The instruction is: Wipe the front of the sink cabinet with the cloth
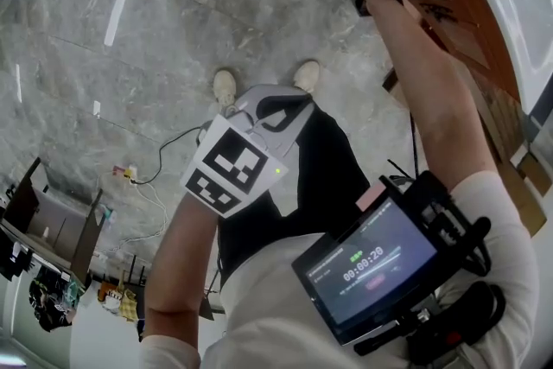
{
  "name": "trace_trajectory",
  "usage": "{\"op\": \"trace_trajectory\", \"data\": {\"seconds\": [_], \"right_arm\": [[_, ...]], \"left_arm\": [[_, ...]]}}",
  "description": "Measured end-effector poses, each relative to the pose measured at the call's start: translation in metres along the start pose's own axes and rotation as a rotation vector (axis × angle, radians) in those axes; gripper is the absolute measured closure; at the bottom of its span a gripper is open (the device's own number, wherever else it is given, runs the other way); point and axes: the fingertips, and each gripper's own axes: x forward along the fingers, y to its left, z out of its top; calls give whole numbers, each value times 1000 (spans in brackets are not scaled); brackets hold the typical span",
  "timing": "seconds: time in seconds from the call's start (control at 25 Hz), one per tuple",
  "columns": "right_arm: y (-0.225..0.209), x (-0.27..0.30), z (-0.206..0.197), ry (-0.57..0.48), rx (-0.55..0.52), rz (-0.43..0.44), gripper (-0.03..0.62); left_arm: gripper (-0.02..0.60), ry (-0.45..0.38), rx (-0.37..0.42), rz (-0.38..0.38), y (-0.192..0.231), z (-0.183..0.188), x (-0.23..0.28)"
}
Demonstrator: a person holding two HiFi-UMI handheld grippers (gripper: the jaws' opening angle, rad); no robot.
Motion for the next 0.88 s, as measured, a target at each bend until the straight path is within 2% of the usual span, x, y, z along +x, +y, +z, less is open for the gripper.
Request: {"op": "trace_trajectory", "data": {"seconds": [0.28, 0.64, 0.88], "right_arm": [[24, -53, 6, -30, 25, 40, 522], [52, -140, -15, -54, 8, 38, 522], [89, -220, -41, -86, 74, 61, 522]], "left_arm": [[577, 15, 73, -40, -27, 27, -18], [577, 52, 179, -113, -64, 53, -42], [577, 85, 240, -163, -96, 66, -57]]}}
